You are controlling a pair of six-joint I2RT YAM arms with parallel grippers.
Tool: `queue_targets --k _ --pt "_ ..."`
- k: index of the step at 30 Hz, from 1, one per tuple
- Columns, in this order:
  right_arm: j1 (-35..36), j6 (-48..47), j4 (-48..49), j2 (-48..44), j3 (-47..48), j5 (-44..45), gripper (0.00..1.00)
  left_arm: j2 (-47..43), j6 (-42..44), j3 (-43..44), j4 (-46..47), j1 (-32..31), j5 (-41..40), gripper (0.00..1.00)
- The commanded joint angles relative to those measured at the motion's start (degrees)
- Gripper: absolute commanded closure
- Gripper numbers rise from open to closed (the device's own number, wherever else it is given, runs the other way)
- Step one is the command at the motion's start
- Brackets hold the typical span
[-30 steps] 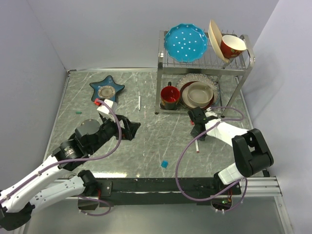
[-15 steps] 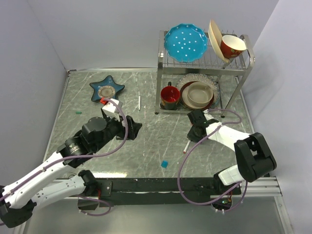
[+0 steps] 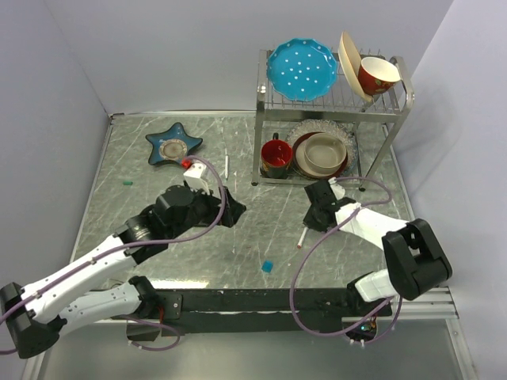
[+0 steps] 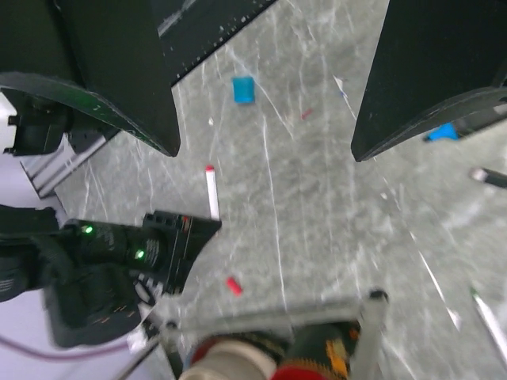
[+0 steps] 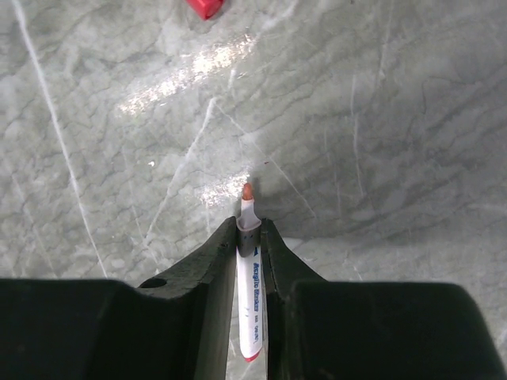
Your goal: Insert the pens into the pen caps
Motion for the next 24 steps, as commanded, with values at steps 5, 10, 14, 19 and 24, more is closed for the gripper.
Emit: queue_targets --k 5,10,14,19,24 --pt "0.9 -1.7 8.2 -6.5 -4.6 -8.2 0.94 6.0 -7.9 -4.1 8.5 -0.2 9.0 0.13" --pt "1.0 -1.1 10.8 -10.9 -5.7 -12.3 0.95 8.7 -12.1 -8.0 17.9 -0.1 13.2 0.14" --pt "0.9 -0.4 10.5 -15.7 -5.2 -14.2 0.95 11.4 -13.1 -9.6 24.4 -0.1 18.4 0.18" --pt "1.0 1.1 13.1 -23.2 -5.9 -18.6 0.96 14.8 -14.3 -10.6 29.9 -0.2 26.6 0.21" --pt "2.5 2.6 20.0 -29.5 -8.2 -22.1 0.95 18.7 -15.7 -10.3 34.9 -0.5 32.7 0.24"
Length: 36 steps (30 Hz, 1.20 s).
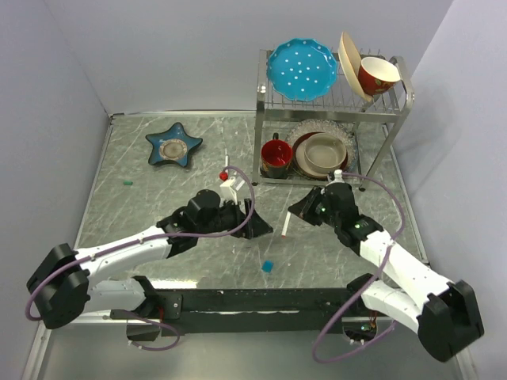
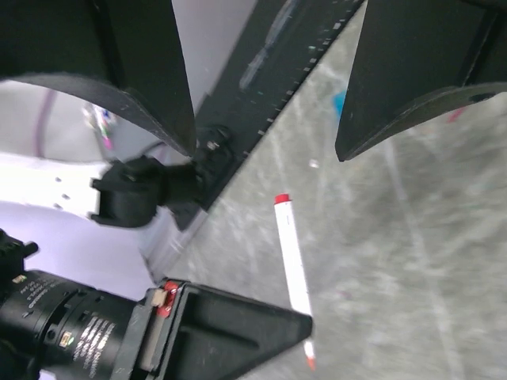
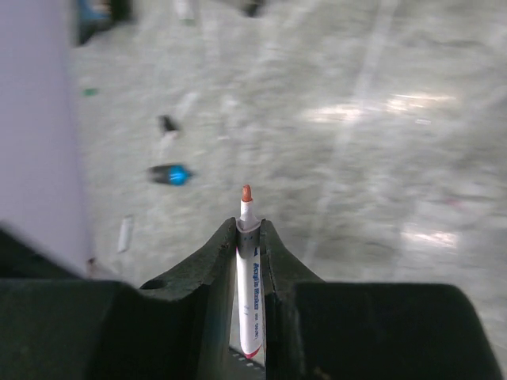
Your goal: Insert the pens into the pen caps
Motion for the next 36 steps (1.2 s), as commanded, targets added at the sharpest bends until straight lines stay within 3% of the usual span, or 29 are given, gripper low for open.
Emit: queue_targets --k 1,15,21,25,26,27,30,34,36 --pt "1.7 1.6 7.4 -4.9 -1.3 -3.8 0.95 2.7 -1.7 0.9 8.9 -0.5 8.6 0.25" --pt "4.9 7.7 13.0 -11.1 -3.9 -4.6 0.96 9.2 0.3 7.4 8.1 -2.1 9.5 0.32" --pt "6.0 9.4 13.7 -12.6 -4.8 -4.3 0.96 10.5 -0.3 7.3 9.4 -2.2 10.7 0.42" --pt "6.5 10.1 13.2 -14.6 -5.5 -2.5 0.96 10.5 -0.3 7.0 9.3 -2.3 10.4 0.55" --pt "6.5 9.9 12.9 -15.2 -5.6 -2.3 0.96 10.2 -0.4 7.0 9.2 -2.3 10.4 0.61" --pt "6.4 9.9 12.8 -15.4 -5.5 -2.1 0.96 10.1 -0.5 7.1 9.1 -2.3 10.4 0.77" --pt "6.5 8.5 12.3 -15.3 -4.2 -3.6 0.88 9.1 -0.2 7.5 8.0 -2.2 9.8 0.99" --pt "6.4 0.7 4.3 -15.4 0.3 1.0 0.58 7.0 1.7 8.3 2.2 -2.3 7.9 0.99" --pt "6.5 -2.7 -2.6 -15.6 3.5 4.9 0.52 4.6 3.3 9.3 -1.6 -2.3 4.9 0.99"
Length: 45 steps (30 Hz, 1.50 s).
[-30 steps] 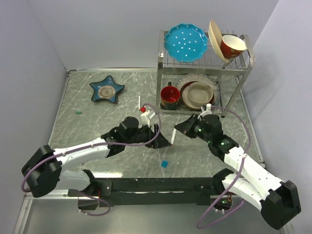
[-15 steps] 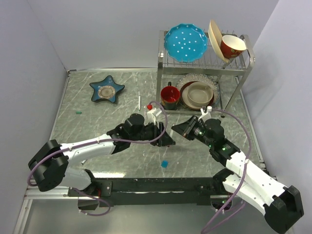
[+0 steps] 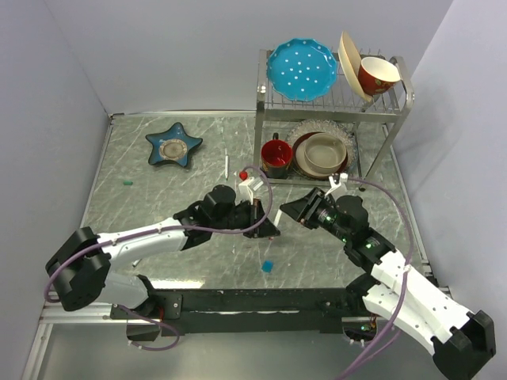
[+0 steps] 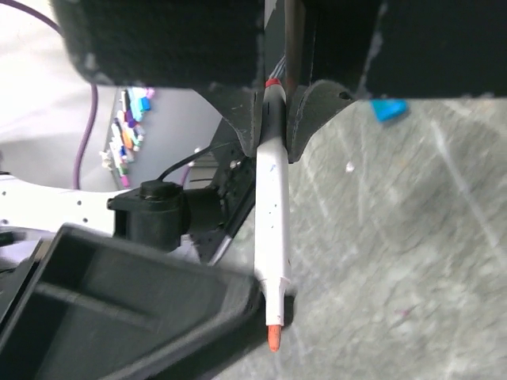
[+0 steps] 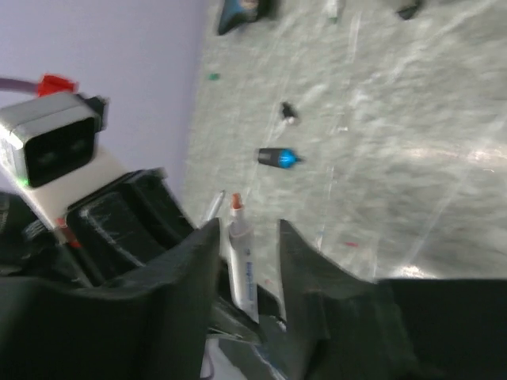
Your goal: Insert the pens into the pen caps
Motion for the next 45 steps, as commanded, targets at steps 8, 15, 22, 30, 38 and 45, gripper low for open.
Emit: queue_targets --k 8,15,22,30,38,45 --pt "-2.7 -16.1 -19.2 9.4 13.4 23.9 0.48 -17.2 12.2 8.4 -28.7 -0.2 -18.5 0.99" --pt "-11.2 -23.0 -17.7 22.5 18.1 22.5 0.52 -26.3 20.5 12.9 -39.9 -0.2 -30.9 0.99" --pt "-17.7 -29.2 -10.0 31.1 17.0 14.6 0.54 -35.6 24.6 7.3 -38.2 -0.2 -36.0 0.99" --pt "-23.0 -28.1 -2.7 36.5 17.2 7.4 0.55 -38.4 25.1 6.5 -38.0 -0.2 -34.5 0.99" --pt "-24.1 -27.5 1.0 43.8 18.3 4.3 0.54 -39.2 25.0 6.1 -37.5 -0.2 -34.0 0.99" --pt "-24.1 -28.8 1.0 48.3 20.3 3.6 0.54 -39.4 25.5 6.4 -37.7 -0.2 -34.5 0.99"
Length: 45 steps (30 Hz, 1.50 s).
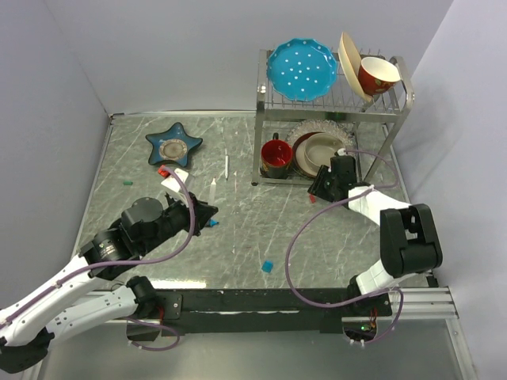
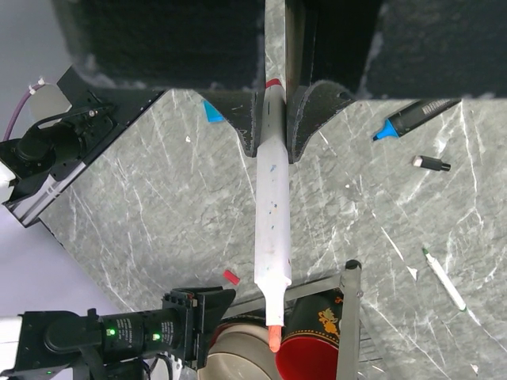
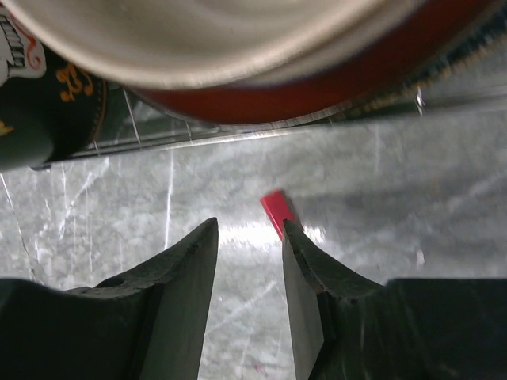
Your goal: Insert the pens into the pen caps
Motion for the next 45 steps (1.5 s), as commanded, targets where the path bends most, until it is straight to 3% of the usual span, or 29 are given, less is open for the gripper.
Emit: queue_targets --k 1,32,45 --pt "-0.4 -1.8 2.5 1.9 3.3 -0.3 0.54 -0.9 1.3 -0.1 0.7 -0.2 -0.9 0.99" --pt "1.1 -6.4 -2.9 8.5 7.8 -5.0 0.56 0.2 1.7 0.1 1.0 0.0 2.1 0.99" --pt "8.8 -5.9 -9.7 1.1 0.7 -2.0 0.60 -0.4 1.6 -0.1 0.9 -0.1 2.8 0.99"
